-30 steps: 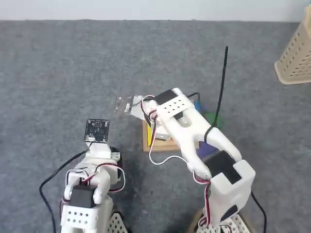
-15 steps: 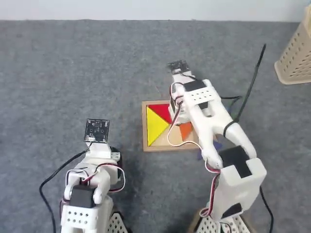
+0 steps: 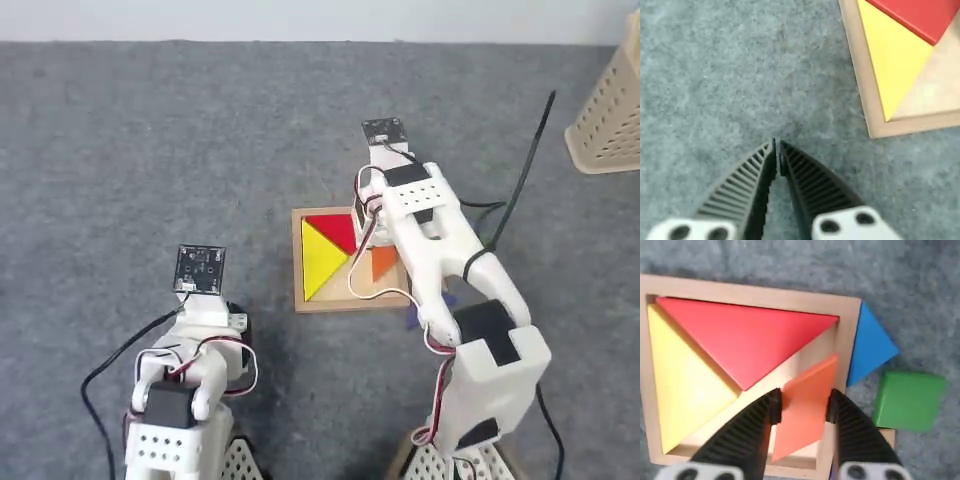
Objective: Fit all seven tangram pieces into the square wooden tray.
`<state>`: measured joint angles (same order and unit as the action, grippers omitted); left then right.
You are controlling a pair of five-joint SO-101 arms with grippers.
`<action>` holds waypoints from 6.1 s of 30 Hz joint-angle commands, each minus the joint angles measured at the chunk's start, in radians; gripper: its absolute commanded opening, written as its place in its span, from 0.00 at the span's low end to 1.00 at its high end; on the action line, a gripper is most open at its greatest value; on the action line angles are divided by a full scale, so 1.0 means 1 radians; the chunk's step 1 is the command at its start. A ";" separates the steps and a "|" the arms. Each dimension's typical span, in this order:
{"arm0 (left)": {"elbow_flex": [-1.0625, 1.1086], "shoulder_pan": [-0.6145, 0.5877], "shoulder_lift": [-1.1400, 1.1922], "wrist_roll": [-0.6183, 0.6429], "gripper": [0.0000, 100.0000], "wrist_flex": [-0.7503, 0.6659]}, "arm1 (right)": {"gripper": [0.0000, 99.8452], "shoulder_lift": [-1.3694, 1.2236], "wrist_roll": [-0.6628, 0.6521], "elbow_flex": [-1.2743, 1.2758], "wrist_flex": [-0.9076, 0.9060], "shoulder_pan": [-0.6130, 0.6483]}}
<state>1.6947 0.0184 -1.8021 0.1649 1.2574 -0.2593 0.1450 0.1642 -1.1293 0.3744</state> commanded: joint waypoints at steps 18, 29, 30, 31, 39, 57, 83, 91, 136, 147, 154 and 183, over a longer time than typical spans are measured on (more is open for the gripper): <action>-0.008 -0.002 -0.015 -0.005 0.01 0.005 | 0.04 0.015 -0.066 -0.055 0.022 -0.019; -0.008 -0.002 -0.015 -0.005 0.01 0.005 | 0.02 -0.107 -0.109 -0.098 0.076 -0.120; -0.008 -0.002 -0.015 -0.005 0.01 0.005 | 0.02 -0.110 -0.109 -0.103 0.076 -0.127; -0.008 -0.002 -0.015 -0.005 0.01 0.005 | 0.02 -0.108 -0.109 -0.104 0.079 -0.131; -0.008 -0.002 -0.015 -0.005 0.01 0.005 | 0.02 -0.099 -0.112 -0.115 0.076 -0.125; -0.008 -0.002 -0.015 -0.005 0.01 0.005 | 0.02 0.335 -0.115 0.304 0.323 -0.182; -0.008 -0.002 -0.015 -0.005 0.01 0.005 | 0.12 0.354 -0.356 0.407 0.237 -0.266; -0.008 -0.002 -0.015 -0.005 0.01 0.005 | 0.18 0.354 -0.520 0.446 0.194 -0.171; -0.008 -0.002 -0.015 -0.005 0.01 0.005 | 0.18 0.159 -0.557 0.321 0.120 -0.197; -0.008 -0.002 -0.015 -0.005 0.01 0.005 | 0.11 0.097 -0.549 0.279 0.119 -0.205; -0.008 -0.002 -0.015 -0.005 0.01 0.005 | 0.05 0.099 -0.548 0.258 0.113 -0.206; -0.008 -0.002 -0.015 -0.005 0.01 0.005 | 0.20 0.285 -0.560 0.371 0.193 -0.174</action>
<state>1.6947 0.0184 -1.8021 0.1649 1.2574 0.0445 -0.3936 0.5493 -0.9728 0.1903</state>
